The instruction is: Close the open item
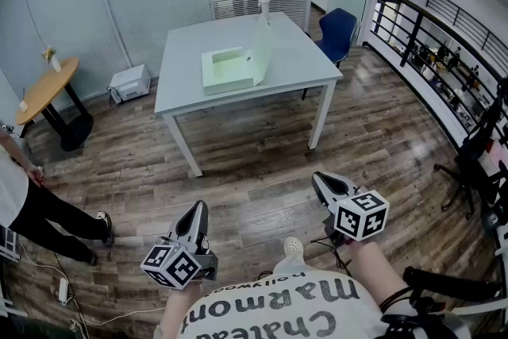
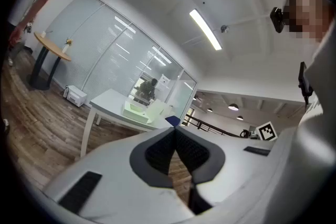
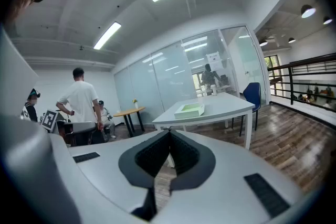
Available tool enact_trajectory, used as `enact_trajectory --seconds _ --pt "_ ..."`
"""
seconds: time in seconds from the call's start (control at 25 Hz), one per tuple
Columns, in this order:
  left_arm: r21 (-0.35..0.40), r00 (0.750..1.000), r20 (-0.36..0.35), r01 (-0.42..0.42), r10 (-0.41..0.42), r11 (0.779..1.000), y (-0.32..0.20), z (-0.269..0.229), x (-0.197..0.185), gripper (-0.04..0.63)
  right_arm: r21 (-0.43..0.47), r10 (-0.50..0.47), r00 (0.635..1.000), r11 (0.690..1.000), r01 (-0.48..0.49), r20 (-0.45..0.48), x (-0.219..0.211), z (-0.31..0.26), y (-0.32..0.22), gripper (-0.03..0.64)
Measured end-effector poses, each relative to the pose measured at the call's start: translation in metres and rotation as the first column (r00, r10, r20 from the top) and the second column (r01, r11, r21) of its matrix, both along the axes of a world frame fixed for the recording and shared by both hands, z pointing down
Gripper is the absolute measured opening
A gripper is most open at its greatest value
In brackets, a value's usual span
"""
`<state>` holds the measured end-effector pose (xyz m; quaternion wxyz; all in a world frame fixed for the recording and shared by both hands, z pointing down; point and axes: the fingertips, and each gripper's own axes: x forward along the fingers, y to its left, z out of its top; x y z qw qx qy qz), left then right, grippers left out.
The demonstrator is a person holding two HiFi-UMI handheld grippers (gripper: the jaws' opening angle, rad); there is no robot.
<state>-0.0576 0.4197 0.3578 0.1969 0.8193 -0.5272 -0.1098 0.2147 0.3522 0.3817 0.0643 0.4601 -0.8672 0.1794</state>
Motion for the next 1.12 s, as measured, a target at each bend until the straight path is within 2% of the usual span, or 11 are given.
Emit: enact_trajectory --seconds 0.44,0.68,0.84,1.04,1.12 --pt "-0.018 1.000 0.004 -0.008 0.008 1.000 -0.002 0.006 -0.001 -0.003 -0.022 0.007 1.000 1.000 -0.006 0.021 -0.002 0.009 -0.002 0.002" --pt "-0.044 1.000 0.015 -0.001 0.002 0.999 -0.012 0.019 0.000 -0.003 -0.068 0.004 0.999 0.998 0.000 0.055 -0.002 0.023 -0.016 0.002" --pt "-0.066 1.000 0.026 -0.003 0.005 0.998 -0.039 0.024 -0.005 -0.005 -0.071 -0.011 0.999 0.997 0.013 0.031 -0.006 0.028 -0.053 0.002" --pt "-0.079 0.998 0.046 0.038 -0.035 0.996 -0.085 0.024 -0.019 -0.005 -0.040 -0.059 0.998 0.998 0.058 -0.028 -0.021 0.026 -0.115 0.002" --pt "-0.066 0.998 0.023 0.056 -0.055 0.996 -0.110 0.019 -0.024 -0.005 -0.018 -0.080 0.995 0.997 0.079 -0.058 -0.025 0.021 -0.144 0.002"
